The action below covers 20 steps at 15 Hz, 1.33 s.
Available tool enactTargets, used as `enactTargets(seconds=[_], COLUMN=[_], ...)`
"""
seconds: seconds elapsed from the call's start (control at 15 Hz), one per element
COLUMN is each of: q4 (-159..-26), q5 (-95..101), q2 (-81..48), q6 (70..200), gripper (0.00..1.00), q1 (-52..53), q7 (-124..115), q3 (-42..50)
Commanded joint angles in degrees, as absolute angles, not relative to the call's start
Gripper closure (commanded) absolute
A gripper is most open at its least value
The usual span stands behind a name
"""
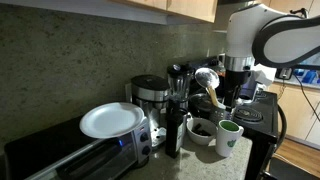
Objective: Take the wooden spoon and stir the contents in the bowl
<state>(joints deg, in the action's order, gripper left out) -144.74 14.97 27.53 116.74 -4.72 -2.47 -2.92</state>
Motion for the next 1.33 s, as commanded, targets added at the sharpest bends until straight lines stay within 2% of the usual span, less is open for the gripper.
enactTargets(seconds=[0.0, 0.47, 1.0, 1.27], q4=[-144.6, -140.8, -121.5, -112.5], q5=[15.3, 13.9, 3.5, -0.7], q2=[27.5, 23.7, 3.6, -2.9], q6=[116.5, 117.2, 121.8, 118.1], gripper=[0.00, 0.00, 0.00, 0.00], q1=[-3.9, -4.4, -4.8, -5.7], q7=[-2.8, -3.1, 2.8, 6.4], q3=[-2.2, -1.1, 6.7, 7.4])
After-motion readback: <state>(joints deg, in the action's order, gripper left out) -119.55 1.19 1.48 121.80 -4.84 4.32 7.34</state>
